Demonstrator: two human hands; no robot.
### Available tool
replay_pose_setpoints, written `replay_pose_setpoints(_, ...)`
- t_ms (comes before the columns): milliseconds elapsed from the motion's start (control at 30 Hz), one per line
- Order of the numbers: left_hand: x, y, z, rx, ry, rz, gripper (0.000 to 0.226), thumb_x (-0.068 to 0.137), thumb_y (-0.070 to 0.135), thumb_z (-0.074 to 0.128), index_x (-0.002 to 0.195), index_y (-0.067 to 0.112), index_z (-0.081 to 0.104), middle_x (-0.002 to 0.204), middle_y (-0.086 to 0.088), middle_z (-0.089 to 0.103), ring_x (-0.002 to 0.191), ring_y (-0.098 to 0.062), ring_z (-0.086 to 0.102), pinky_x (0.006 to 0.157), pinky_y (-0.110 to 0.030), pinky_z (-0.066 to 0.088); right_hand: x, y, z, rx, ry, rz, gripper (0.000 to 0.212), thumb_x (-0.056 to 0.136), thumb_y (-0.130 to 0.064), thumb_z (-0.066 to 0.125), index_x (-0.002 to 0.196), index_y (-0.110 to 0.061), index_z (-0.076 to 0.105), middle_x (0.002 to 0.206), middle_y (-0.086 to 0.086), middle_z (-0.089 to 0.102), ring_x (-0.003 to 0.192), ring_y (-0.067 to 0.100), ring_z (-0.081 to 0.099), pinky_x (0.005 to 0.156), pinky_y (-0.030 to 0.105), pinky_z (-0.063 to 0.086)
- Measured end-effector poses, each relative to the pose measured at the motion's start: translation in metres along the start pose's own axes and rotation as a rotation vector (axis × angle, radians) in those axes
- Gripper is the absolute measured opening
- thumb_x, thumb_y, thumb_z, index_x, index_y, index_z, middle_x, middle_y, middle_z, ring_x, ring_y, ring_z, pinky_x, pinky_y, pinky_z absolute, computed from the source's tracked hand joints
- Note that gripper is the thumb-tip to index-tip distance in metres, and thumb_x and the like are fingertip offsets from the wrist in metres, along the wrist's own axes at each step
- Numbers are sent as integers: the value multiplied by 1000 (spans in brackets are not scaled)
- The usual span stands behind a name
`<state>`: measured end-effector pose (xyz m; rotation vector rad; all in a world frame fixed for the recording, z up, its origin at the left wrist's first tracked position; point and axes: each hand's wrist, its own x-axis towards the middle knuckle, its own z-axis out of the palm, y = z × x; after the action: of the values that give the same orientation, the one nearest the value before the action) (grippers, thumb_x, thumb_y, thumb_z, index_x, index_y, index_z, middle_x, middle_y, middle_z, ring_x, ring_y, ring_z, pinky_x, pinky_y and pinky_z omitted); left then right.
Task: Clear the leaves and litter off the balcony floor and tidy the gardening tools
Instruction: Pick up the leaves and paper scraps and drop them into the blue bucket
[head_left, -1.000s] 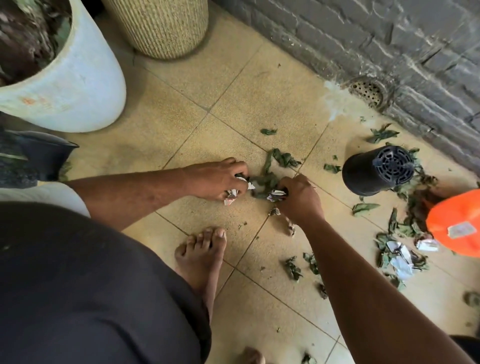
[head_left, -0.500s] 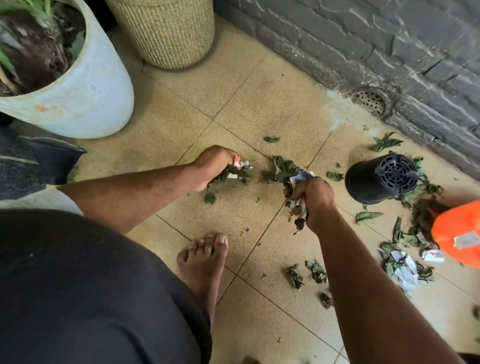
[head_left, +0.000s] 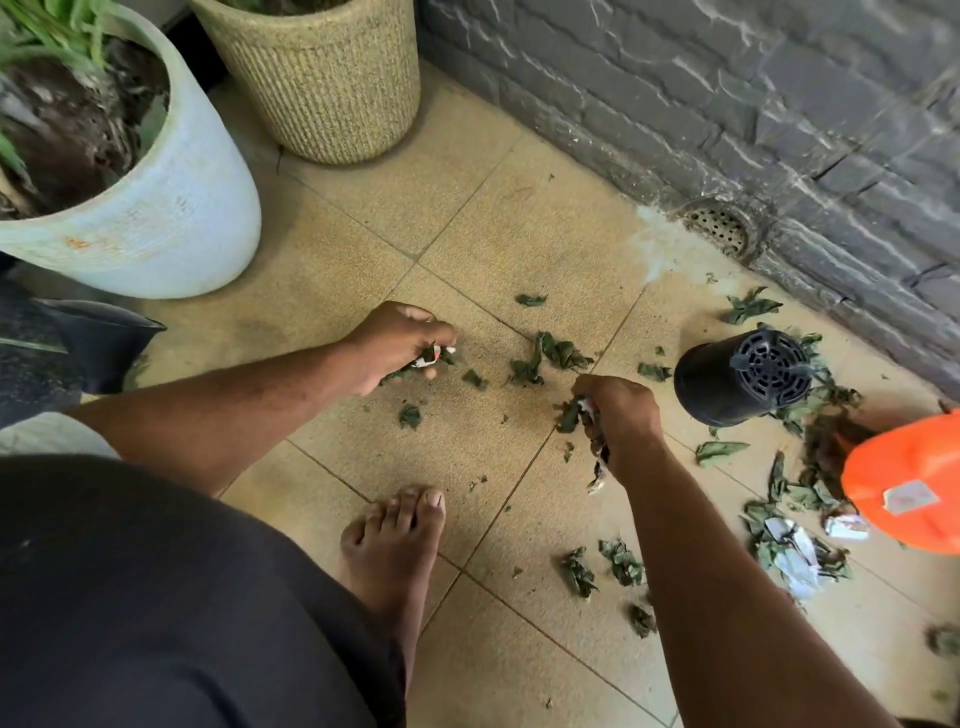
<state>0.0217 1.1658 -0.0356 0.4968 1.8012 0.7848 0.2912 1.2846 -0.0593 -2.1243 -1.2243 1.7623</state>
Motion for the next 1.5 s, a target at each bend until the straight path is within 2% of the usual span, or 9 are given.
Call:
replay_pose_setpoints(200, 6, -9, -3, -69, -38, 18, 12, 94, 12, 75, 86, 10, 66, 78, -14, 78, 76, -35, 77, 43, -23, 35, 20, -12, 12, -213, 150, -285, 31, 83, -23, 70, 111, -33, 62, 90, -2, 74, 75, 20, 70, 63, 40, 60)
replay_pose_setpoints(367, 11, -14, -16, -119, 17, 91, 23, 90, 7, 75, 69, 7, 64, 66, -11, 65, 63, -26, 65, 68, -41, 46, 49, -26, 28, -484, 360, -528, 21, 94, -30, 60, 104, -27, 78, 106, 4, 73, 76, 17, 71, 68, 31, 62)
replay_pose_setpoints(567, 9, -17, -25, -67, 122, 100, 22, 86, 14, 83, 86, 0, 67, 81, -16, 69, 72, -24, 62, 66, -33, 50, 50, -20, 74, -824, 349, -583, 58, 96, -75, 40, 126, -28, 56, 130, 5, 44, 116, 29, 52, 94, 49, 55)
replay_pose_setpoints(700, 7, -23, -32, -39, 9, -59, 70, 66, 28, 91, 126, 24, 54, 112, -7, 75, 83, -20, 66, 69, -36, 49, 30, 2, 107, -948, 341, -741, 78, 84, -93, 30, 126, -30, 50, 124, 4, 45, 114, 25, 45, 95, 52, 50)
replay_pose_setpoints(867, 6, -41, -35, 222, 39, -59, 24, 94, 20, 74, 116, 24, 66, 108, 2, 73, 97, -16, 70, 68, -26, 50, 5, 29, 141, -1191, 202, -915, 93, 75, -102, 30, 137, -33, 44, 128, 5, 42, 113, 28, 44, 96, 54, 44)
replay_pose_setpoints(1133, -1, -66, -45, 535, 29, 78, 10, 90, 32, 78, 93, 34, 69, 80, 12, 71, 65, -12, 66, 63, -38, 60, 15, 38, 143, -1214, 101, -1238, 31, 104, -57, 50, 118, -29, 50, 116, 3, 53, 98, 21, 58, 74, 43, 60)
replay_pose_setpoints(1300, -15, -64, -39, 871, -120, 323, 51, 80, 63, 85, 112, 37, 57, 73, 23, 57, 55, 17, 54, 47, -10, 30, 31, -1, 134, -1154, -36, -1032, 19, 110, -42, 44, 120, -26, 49, 95, -1, 62, 62, 9, 62, 47, 25, 53)
replay_pose_setpoints(1400, -12, -75, -30, 1084, -120, 444, 72, 73, 75, 81, 126, 36, 50, 74, 20, 51, 51, 5, 48, 45, -11, 25, 23, -28, 118, -475, -145, -640, 34, 111, -44, 39, 107, -17, 60, 81, 0, 66, 53, 8, 62, 44, 24, 48)
replay_pose_setpoints(1500, -3, -90, -24, 1158, -108, 557, 57, 83, 70, 76, 121, 35, 52, 92, 18, 65, 68, -2, 59, 50, -17, 31, 4, -30, 85, 159, -215, -208, 40, 110, -44, 47, 104, -9, 66, 74, 0, 61, 50, 8, 50, 44, 27, 43)
